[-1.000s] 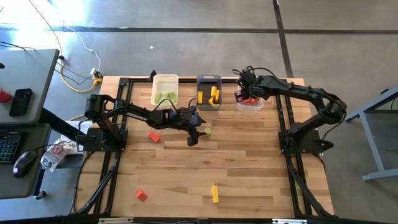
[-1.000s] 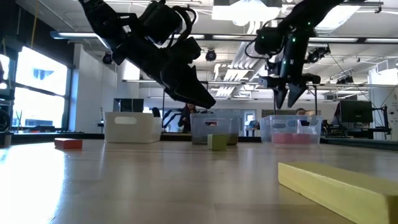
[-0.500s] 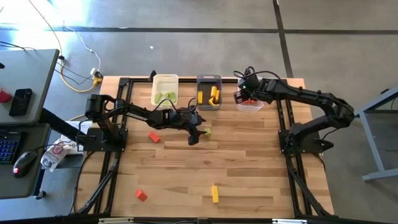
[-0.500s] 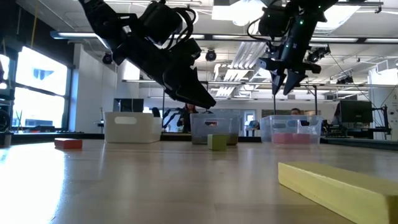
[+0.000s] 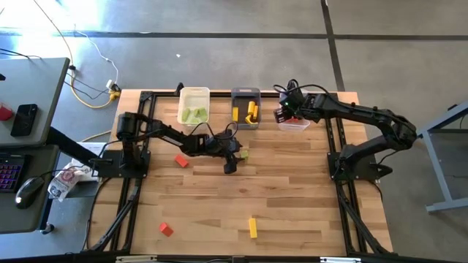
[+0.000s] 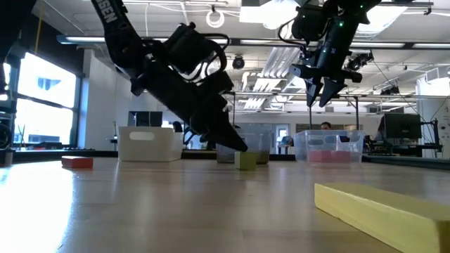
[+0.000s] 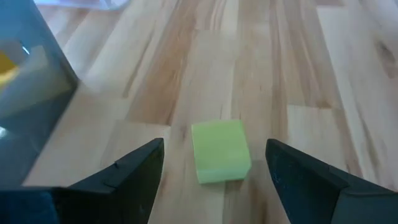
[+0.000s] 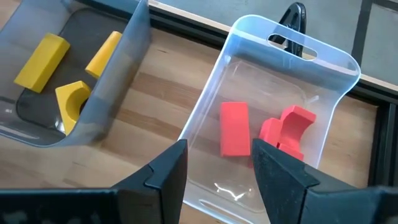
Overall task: Sort & place blocks by color
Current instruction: Put the block into the white bin
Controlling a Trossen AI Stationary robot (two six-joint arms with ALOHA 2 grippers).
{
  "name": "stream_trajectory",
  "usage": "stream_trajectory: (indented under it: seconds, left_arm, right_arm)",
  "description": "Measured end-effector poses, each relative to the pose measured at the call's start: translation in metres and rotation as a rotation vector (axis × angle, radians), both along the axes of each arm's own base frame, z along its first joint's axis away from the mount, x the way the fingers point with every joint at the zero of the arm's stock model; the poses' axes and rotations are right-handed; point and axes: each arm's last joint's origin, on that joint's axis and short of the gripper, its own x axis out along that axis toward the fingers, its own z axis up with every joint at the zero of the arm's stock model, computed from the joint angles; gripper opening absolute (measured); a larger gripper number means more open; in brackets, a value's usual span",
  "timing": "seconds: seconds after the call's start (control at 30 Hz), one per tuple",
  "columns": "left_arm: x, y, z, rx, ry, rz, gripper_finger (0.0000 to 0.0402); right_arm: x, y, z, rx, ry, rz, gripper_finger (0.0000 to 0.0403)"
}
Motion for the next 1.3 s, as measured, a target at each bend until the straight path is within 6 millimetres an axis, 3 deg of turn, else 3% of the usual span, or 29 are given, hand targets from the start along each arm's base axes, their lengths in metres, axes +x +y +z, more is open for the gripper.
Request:
stream_trajectory:
  seconds: [0.53,0.7,1.0,1.17,1.3]
  left_arm:
    - [0.011,0.003,-0.028,0.002,0.011,0.001,0.0265]
    - [0.012,0.003,-0.029,0.018,0.004,-0.009,0.0225]
    - [0.013,0.003,-0.028,0.032,0.004,-0.018,0.0105]
    - [0.012,0.004,-0.027,0.025,0.008,-0.012,0.0105]
    - [0.008,0.006,-0.013,0.028,0.018,0.014,0.0105]
  right_arm:
    - [0.0,0.001,0.0,0.008,0.0,0.009,0.0165]
    - [0.003,0.006,0.0,0.008,0.001,0.029,0.0165]
    - [0.011,0.023,0.0,0.018,-0.022,0.063,0.0165]
    - [0.017,0.037,0.0,0.025,-0.037,0.096,0.0165]
    - [0.02,0.05,-0.001,0.039,-0.042,0.116,0.0165]
